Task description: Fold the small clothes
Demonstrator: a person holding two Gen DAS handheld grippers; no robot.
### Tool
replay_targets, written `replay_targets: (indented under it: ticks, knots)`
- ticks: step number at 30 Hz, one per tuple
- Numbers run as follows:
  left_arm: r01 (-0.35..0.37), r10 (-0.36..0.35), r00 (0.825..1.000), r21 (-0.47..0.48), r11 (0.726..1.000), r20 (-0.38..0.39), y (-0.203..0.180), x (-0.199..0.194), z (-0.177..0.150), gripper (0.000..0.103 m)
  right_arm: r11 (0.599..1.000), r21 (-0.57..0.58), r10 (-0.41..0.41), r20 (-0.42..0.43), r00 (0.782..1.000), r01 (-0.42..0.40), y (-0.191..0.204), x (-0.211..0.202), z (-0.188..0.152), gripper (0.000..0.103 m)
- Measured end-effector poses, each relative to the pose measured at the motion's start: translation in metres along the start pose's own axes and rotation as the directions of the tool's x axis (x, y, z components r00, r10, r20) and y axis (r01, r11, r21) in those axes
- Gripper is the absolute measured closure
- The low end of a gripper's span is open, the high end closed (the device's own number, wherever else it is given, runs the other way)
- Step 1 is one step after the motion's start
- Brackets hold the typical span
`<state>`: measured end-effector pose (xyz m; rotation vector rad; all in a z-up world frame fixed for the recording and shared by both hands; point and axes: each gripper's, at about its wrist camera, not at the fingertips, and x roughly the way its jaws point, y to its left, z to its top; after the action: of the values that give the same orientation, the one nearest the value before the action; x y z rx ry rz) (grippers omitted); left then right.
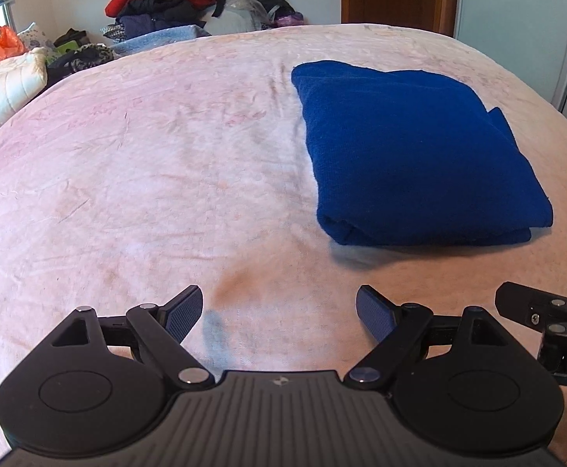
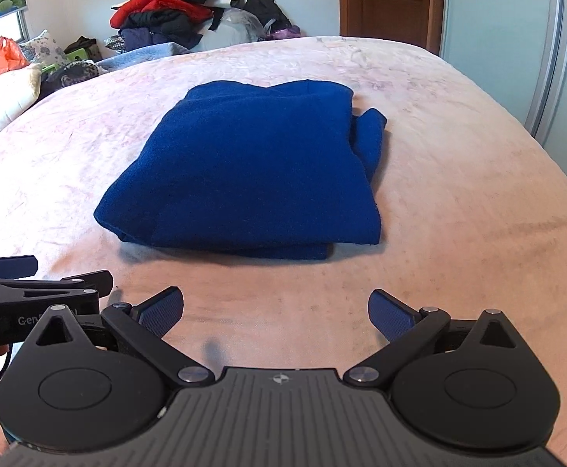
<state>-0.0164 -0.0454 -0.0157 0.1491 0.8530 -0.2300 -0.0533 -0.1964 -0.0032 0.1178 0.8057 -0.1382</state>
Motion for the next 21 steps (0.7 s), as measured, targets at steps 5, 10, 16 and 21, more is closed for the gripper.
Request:
replay_targets:
  ticks: [5, 10, 16, 21]
  knots:
    - [-0.008, 0.008, 1.0, -0.008, 1.0, -0.001, 0.0006, 0.0009, -0.0004, 0.016, 1.0, 0.002, 0.0, -0.007, 1.0, 0.0, -0.001, 0.0021, -0.0002, 0.001]
    - [-0.011, 0.011, 1.0, -0.019, 1.0, -0.004, 0.0014, 0.0012, -0.0009, 0.016, 1.0, 0.0, 0.002, -0.01, 1.0, -0.002, -0.0017, 0.0041, -0.0007, 0.001]
    - [-0.017, 0.016, 1.0, -0.015, 1.0, -0.012, 0.0009, 0.0016, -0.0019, 0.016, 1.0, -0.003, 0.005, -0.014, 1.0, -0.005, -0.0013, 0.0054, -0.0016, 0.001]
    - [-0.02, 0.02, 1.0, -0.014, 1.0, -0.017, 0.0007, 0.0016, -0.0026, 0.016, 1.0, -0.006, 0.007, -0.015, 1.0, -0.007, 0.0, 0.0055, -0.0021, 0.001]
